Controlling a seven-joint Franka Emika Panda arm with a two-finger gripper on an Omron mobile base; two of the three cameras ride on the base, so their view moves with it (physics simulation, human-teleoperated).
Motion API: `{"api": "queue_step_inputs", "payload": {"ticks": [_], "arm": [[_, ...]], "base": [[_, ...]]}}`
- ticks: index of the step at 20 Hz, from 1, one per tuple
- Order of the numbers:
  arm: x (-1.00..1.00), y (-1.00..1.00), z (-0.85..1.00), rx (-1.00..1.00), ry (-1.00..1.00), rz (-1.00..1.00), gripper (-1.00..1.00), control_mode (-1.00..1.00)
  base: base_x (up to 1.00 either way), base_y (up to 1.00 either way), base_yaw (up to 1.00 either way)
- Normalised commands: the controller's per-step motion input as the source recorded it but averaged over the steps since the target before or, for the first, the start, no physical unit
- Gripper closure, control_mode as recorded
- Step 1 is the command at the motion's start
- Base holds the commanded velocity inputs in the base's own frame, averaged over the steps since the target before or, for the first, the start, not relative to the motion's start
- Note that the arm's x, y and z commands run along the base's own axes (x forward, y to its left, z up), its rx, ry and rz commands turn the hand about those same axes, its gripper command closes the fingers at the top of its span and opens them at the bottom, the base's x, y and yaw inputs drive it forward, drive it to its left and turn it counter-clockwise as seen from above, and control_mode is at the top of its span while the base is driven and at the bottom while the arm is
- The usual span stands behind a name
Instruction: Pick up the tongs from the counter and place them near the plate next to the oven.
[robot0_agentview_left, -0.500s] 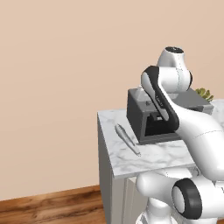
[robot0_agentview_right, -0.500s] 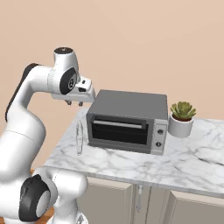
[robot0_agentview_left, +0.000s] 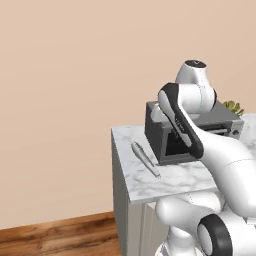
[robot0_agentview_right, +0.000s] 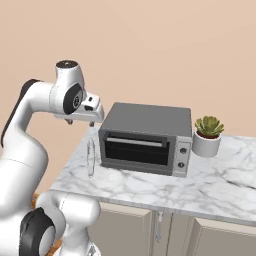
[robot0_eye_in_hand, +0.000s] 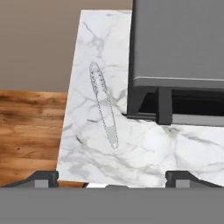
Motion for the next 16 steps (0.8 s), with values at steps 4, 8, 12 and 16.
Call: {"api": "queue_step_inputs", "payload": {"ticks": [4, 8, 12, 16], "arm": [[-0.08, 0.21, -0.69, 0.0, 0.0, 0.02, -1.0, -1.0], [0.0, 0.09, -0.61, 0.0, 0.0, 0.01, -1.0, -1.0], [0.0, 0.01, -0.49, 0.0, 0.0, 0.0, -1.0, -1.0], [0.05, 0.0, -0.51, -0.01, 0.0, 0.01, -1.0, -1.0]], "base": [[0.0, 0.0, 0.0], [0.0, 0.0, 0.0], [0.0, 0.0, 0.0], [0.0, 0.0, 0.0]]}}
